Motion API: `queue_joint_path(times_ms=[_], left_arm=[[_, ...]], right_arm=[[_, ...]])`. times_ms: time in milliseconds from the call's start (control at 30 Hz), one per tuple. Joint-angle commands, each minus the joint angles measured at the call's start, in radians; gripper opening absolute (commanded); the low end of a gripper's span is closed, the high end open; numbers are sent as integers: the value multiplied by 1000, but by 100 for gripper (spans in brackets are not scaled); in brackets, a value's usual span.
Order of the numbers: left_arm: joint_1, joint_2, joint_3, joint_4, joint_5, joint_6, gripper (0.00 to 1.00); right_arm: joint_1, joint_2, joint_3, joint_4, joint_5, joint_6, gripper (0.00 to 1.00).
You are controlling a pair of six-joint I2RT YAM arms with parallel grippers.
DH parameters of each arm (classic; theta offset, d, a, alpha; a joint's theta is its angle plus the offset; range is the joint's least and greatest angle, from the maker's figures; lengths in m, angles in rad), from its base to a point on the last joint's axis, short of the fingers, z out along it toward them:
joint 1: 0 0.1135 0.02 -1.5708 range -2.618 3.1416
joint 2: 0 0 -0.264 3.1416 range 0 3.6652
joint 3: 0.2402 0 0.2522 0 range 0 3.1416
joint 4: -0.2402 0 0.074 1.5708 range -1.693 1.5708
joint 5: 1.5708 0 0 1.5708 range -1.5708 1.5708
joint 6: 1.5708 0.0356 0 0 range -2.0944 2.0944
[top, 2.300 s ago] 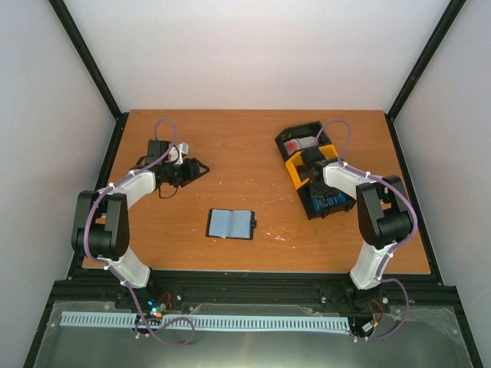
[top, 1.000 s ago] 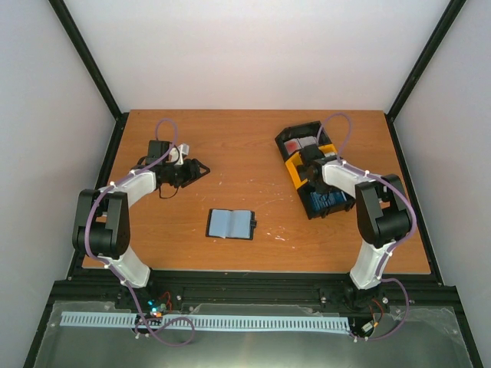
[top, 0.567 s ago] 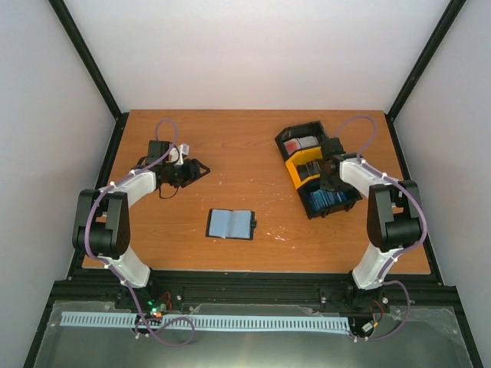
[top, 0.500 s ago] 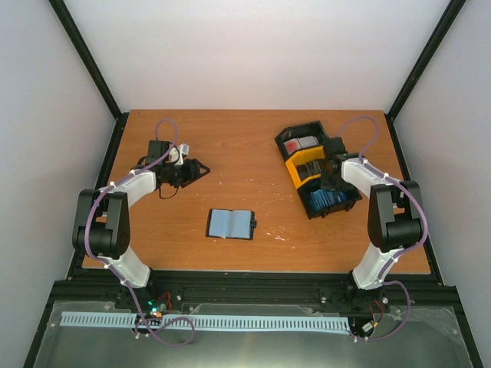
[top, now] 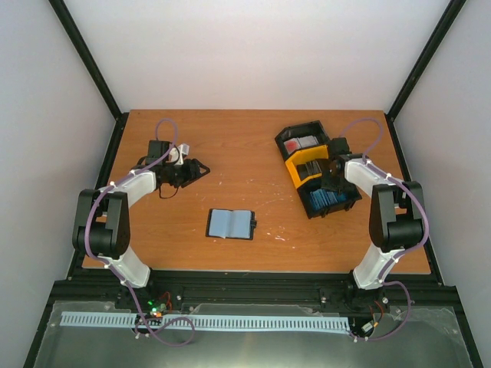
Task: Put the credit cards into the card holder
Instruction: Pick up the credit card from the storage box.
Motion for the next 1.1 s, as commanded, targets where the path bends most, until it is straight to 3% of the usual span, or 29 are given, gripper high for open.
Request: queue_joint_path(times_ms=[0, 533, 1067], left_arm=[[12, 12, 16, 26, 12, 21, 57], [12, 20, 24, 29, 16, 18, 57], [12, 31, 58, -18, 26, 29, 57]], right_arm=[[-5, -3, -4, 36, 5, -8, 33], [0, 7, -46, 67, 46, -62, 39], [-1, -45, -28, 49, 126, -57, 28]])
